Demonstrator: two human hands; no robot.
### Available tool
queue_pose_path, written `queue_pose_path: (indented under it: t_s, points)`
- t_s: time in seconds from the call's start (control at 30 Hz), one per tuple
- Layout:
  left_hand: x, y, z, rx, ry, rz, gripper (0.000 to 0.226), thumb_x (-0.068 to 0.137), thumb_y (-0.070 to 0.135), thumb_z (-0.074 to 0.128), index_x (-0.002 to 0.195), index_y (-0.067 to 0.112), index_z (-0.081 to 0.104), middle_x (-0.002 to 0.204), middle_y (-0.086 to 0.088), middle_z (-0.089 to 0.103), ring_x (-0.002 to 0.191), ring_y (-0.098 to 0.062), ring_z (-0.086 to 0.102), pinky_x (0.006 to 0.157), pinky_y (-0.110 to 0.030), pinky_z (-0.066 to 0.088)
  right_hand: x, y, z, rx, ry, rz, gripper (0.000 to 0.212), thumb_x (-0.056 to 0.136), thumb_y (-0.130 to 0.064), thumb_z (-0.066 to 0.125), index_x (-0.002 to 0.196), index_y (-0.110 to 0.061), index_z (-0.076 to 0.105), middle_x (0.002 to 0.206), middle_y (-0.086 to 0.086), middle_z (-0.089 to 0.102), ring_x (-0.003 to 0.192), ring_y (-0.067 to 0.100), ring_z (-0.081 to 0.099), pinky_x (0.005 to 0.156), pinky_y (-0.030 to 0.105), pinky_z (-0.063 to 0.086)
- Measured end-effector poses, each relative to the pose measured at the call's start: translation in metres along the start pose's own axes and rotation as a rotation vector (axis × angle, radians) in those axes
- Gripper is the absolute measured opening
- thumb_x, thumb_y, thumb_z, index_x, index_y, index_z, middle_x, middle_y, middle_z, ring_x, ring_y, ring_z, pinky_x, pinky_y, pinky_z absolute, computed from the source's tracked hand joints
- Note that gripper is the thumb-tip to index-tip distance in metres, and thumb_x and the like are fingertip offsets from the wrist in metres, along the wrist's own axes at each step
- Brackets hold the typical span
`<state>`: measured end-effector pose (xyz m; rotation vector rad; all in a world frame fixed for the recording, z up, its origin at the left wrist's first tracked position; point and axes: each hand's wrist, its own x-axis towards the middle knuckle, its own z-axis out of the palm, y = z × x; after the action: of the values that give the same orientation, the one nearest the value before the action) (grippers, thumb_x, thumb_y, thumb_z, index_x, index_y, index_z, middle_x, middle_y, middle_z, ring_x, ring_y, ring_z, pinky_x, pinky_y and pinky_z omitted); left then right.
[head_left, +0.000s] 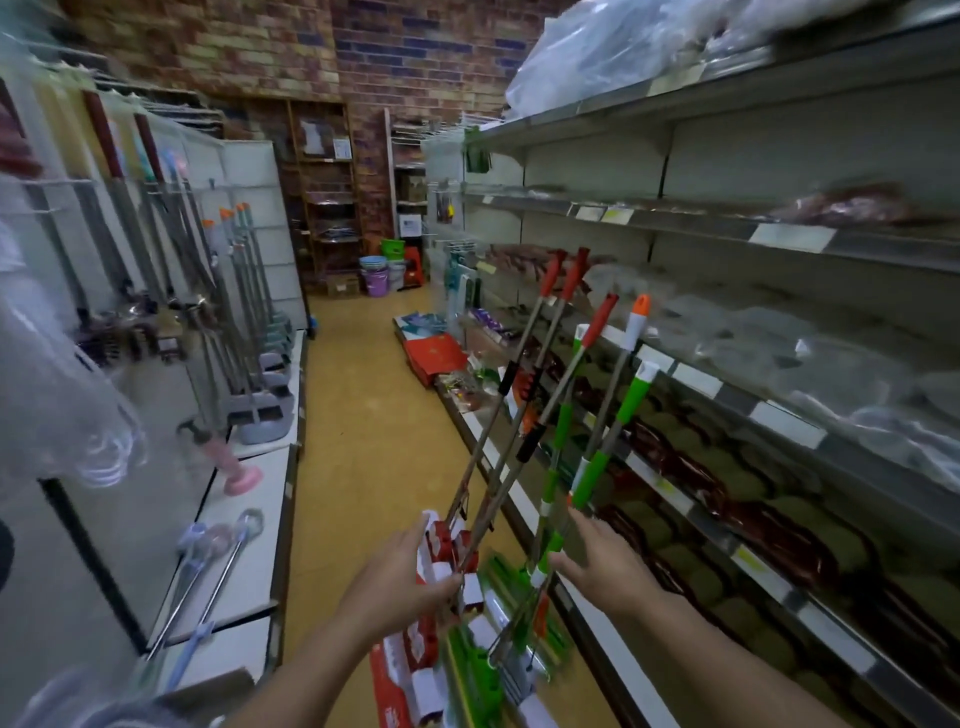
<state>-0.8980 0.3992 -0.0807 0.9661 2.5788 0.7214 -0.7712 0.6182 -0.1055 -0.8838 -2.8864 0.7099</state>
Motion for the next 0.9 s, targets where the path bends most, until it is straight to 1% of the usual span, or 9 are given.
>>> queue_pose_path:
  t_s: [0.13,0.23,0.33,0.4,0.53,0.63,0.73,0.8,0.9]
  points:
    - [0.091,0.008,-0.002,0.013,-0.048,0.066,0.096,0.079,0.058,0.062,0.151,0.028,0.006,0.155,0.000,0.027,0.139,-0.018,0.032,0.110,-0.036,0.036,0.073,0.007,-0.008,0.036,0.042,0.058,0.080,0.090,-0.059,0.047,0.153,-0.023,0.012,0.155,0.002,0.027,0.140,0.022,0.030,0.111,0.041,0.034]
    - [0.153,0.027,-0.004,-0.025,-0.123,0.134,0.103,0.077,0.057,0.066,0.151,0.032,-0.001,0.157,0.000,0.022,0.131,-0.019,0.042,0.103,-0.030,0.041,0.112,0.017,-0.025,0.088,0.073,0.134,0.079,0.089,-0.058,0.049,0.151,-0.025,0.014,0.150,0.002,0.034,0.134,0.023,0.039,0.106,0.040,0.039]
    - [0.205,0.048,0.000,-0.087,-0.207,0.228,0.109,0.077,0.052,0.068,0.149,0.033,-0.011,0.152,-0.006,0.030,0.120,-0.019,0.046,0.100,-0.033,0.042,0.142,0.030,-0.042,0.161,0.130,0.218,0.084,0.087,-0.059,0.054,0.152,-0.028,0.012,0.149,0.002,0.037,0.131,0.022,0.042,0.103,0.038,0.042]
    - [0.233,0.059,0.006,-0.147,-0.271,0.270,0.113,0.076,0.051,0.070,0.146,0.039,-0.018,0.155,-0.004,0.025,0.129,-0.022,0.043,0.100,-0.035,0.044,0.155,0.034,-0.051,0.191,0.153,0.259,0.088,0.087,-0.056,0.056,0.153,-0.029,0.005,0.152,0.002,0.034,0.133,0.022,0.042,0.102,0.035,0.043]
    - [0.283,0.073,0.021,-0.233,-0.405,0.328,0.118,0.072,0.053,0.073,0.141,0.049,-0.022,0.157,-0.001,0.021,0.136,-0.027,0.038,0.102,-0.042,0.045,0.177,0.035,-0.063,0.310,0.222,0.342,0.089,0.091,-0.045,0.058,0.152,-0.028,-0.005,0.149,0.007,0.041,0.111,0.015,0.058,0.077,0.022,0.045]
    - [0.314,0.079,0.035,-0.208,-0.462,0.361,0.117,0.073,0.049,0.074,0.143,0.046,-0.019,0.155,-0.004,0.027,0.134,-0.028,0.039,0.103,-0.046,0.044,0.194,0.034,-0.061,0.397,0.293,0.409,0.088,0.090,-0.045,0.058,0.152,-0.026,-0.002,0.151,0.007,0.038,0.129,0.023,0.047,0.090,0.026,0.041]
    - [0.340,0.076,0.050,-0.197,-0.576,0.411,0.115,0.076,0.043,0.074,0.146,0.040,-0.016,0.154,-0.005,0.027,0.136,-0.024,0.038,0.101,-0.039,0.045,0.211,0.034,-0.051,0.443,0.331,0.480,0.087,0.090,-0.044,0.059,0.152,-0.024,0.002,0.148,0.006,0.042,0.131,0.024,0.046,0.087,0.024,0.039]
    - [0.357,0.073,0.056,-0.187,-0.635,0.443,0.112,0.078,0.038,0.074,0.148,0.036,-0.015,0.153,-0.005,0.030,0.131,-0.021,0.044,0.092,-0.029,0.046,0.223,0.035,-0.042,0.452,0.334,0.540,0.089,0.089,-0.047,0.059,0.153,-0.025,0.000,0.149,0.008,0.041,0.132,0.025,0.044,0.092,0.028,0.040]
    - [0.380,0.071,0.062,-0.180,-0.685,0.494,0.110,0.081,0.032,0.073,0.149,0.032,-0.013,0.148,-0.003,0.040,0.101,-0.008,0.055,0.066,-0.007,0.040,0.238,0.041,-0.025,0.464,0.323,0.628,0.089,0.088,-0.050,0.058,0.153,-0.029,0.000,0.147,0.011,0.043,0.129,0.027,0.047,0.089,0.029,0.041]
